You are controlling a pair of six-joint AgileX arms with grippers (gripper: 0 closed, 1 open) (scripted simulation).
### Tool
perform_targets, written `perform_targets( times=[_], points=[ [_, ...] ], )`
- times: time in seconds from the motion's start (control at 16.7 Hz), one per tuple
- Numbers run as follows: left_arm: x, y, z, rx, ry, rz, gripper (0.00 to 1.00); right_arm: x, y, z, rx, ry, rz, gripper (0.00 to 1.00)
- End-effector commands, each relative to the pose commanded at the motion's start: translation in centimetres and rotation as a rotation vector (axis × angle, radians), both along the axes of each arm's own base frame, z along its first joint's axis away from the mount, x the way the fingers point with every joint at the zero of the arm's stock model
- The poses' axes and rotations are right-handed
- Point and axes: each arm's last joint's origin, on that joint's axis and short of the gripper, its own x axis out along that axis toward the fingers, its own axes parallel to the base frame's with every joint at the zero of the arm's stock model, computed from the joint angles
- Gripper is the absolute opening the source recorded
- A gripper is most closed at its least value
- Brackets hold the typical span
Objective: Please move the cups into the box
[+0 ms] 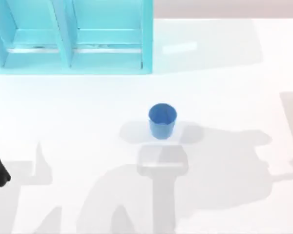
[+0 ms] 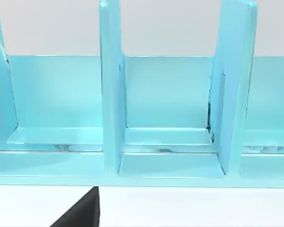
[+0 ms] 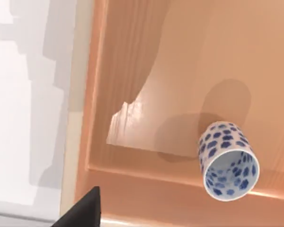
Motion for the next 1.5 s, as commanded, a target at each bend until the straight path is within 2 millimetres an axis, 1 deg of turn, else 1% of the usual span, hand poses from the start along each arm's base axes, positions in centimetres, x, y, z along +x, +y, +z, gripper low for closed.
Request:
perform_targets(
  times=[0.06,0.12,0.18,0.24,0.3,0.36,0.42,0.54,0.6,0.66,0.72,0.78,0.84,0.9,1.26,1.38,1.5],
  points=[
    [0.0,0.0,0.0,0.0,0.0,0.0,1.0,2.3,2.0,-0.2,-0.001,0.006,0.047,1.0],
    [0.0,0.0,0.0,0.0,0.0,0.0,1.0,4.5,4.5,-0.5,-0.004,0.008,0.099,1.0],
    [0.0,0.0,0.0,0.0,0.0,0.0,1.0,6.6,7.6,-0.8,-0.008,0.005,0.154,1.0],
    [0.0,0.0,0.0,0.0,0.0,0.0,1.0,8.3,11.1,-1.2,-0.013,-0.001,0.212,1.0],
    [0.0,0.0,0.0,0.0,0.0,0.0,1.0,9.6,14.9,-1.7,-0.016,-0.011,0.271,1.0],
    [0.0,0.0,0.0,0.0,0.0,0.0,1.0,10.3,19.0,-2.3,-0.018,-0.023,0.329,1.0],
    [0.0,0.0,0.0,0.0,0.0,0.0,1.0,10.5,23.0,-2.9,-0.017,-0.037,0.385,1.0],
    [0.0,0.0,0.0,0.0,0.0,0.0,1.0,9.7,30.4,-4.3,-0.011,-0.058,0.482,1.0],
    [0.0,0.0,0.0,0.0,0.0,0.0,1.0,8.8,33.5,-5.1,-0.007,-0.066,0.52,1.0],
    [0.0,0.0,0.0,0.0,0.0,0.0,1.0,8.0,36.1,-5.8,-0.003,-0.072,0.551,1.0],
    [0.0,0.0,0.0,0.0,0.0,0.0,1.0,7.1,38.2,-6.5,0.0,-0.075,0.575,1.0],
    [0.0,0.0,0.0,0.0,0.0,0.0,1.0,6.4,39.8,-7.1,0.002,-0.077,0.592,1.0],
    [0.0,0.0,0.0,0.0,0.0,0.0,1.0,5.8,40.9,-7.6,0.003,-0.078,0.605,1.0],
    [0.0,0.0,0.0,0.0,0.0,0.0,1.0,5.5,41.6,-7.9,0.004,-0.078,0.611,1.0],
    [0.0,0.0,0.0,0.0,0.0,0.0,1.0,5.4,41.7,-8.1,0.004,-0.075,0.612,1.0],
    [0.0,0.0,0.0,0.0,0.0,0.0,1.0,5.6,41.9,-8.6,0.004,-0.076,0.613,1.0],
    [0.0,0.0,0.0,0.0,0.0,0.0,1.0,5.9,42.1,-9.6,0.003,-0.075,0.614,1.0]
  ],
)
